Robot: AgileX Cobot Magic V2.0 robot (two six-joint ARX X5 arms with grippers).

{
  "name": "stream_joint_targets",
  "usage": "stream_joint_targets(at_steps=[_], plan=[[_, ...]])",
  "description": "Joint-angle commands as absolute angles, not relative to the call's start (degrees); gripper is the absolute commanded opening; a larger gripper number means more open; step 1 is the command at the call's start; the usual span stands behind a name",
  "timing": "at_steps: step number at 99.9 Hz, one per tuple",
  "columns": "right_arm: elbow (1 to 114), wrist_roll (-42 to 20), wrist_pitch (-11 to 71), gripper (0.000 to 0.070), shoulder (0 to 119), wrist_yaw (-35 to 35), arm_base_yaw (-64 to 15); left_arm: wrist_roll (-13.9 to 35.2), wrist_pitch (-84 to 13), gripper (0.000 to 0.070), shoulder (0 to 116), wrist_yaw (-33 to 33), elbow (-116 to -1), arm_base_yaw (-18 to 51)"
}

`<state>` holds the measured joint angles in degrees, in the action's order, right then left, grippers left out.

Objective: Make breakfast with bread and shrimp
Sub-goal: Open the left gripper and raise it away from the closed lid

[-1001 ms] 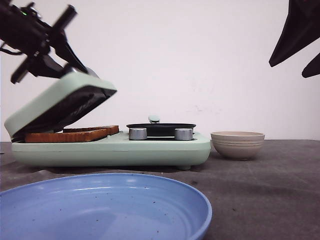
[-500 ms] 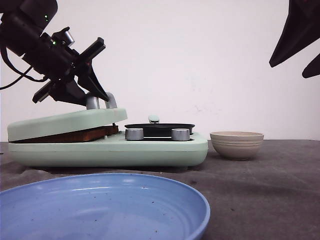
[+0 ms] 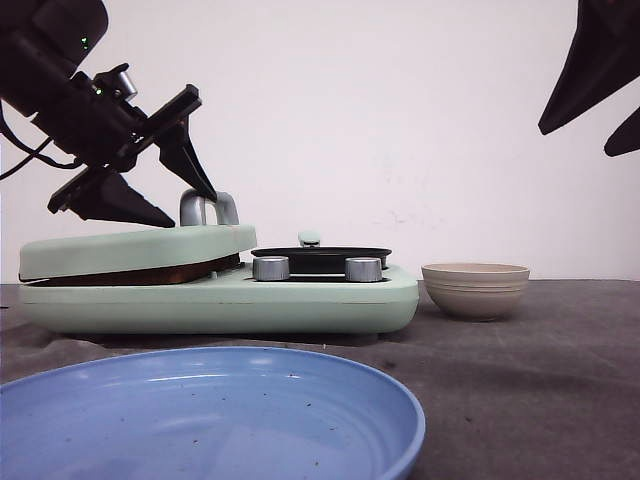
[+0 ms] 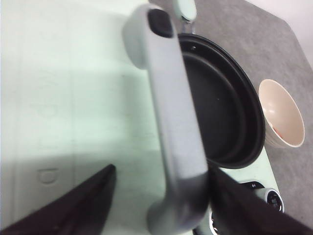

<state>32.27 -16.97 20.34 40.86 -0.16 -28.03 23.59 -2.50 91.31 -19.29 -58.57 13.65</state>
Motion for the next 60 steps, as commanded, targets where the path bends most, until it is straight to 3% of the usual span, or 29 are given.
stream_joint_targets(at_steps=[1,13,35,60], plan=[[32.5,-17.6,20.3,0.0379,41.1,-0.1,-28.4,25.1,-7.7,0.0473,94.6,-17.6,-57.1,13.5],[32.5,-17.6,20.9,0.0379,41.1,-0.1,-28.4,25.1,-7.9,0.0564,94.6,-19.5,-58.3,13.4],[32.5,-17.6,21.2,0.0379,41.1,-0.1,-28.4,24.9,-9.3,0.0564,93.3,-21.4,-61.2,13.3],[32.5,-17.6,21.2,0.0379,41.1,-0.1,-28.4,20.5,-11.9,0.0562,87.7,-19.1,-62.3,12.9]])
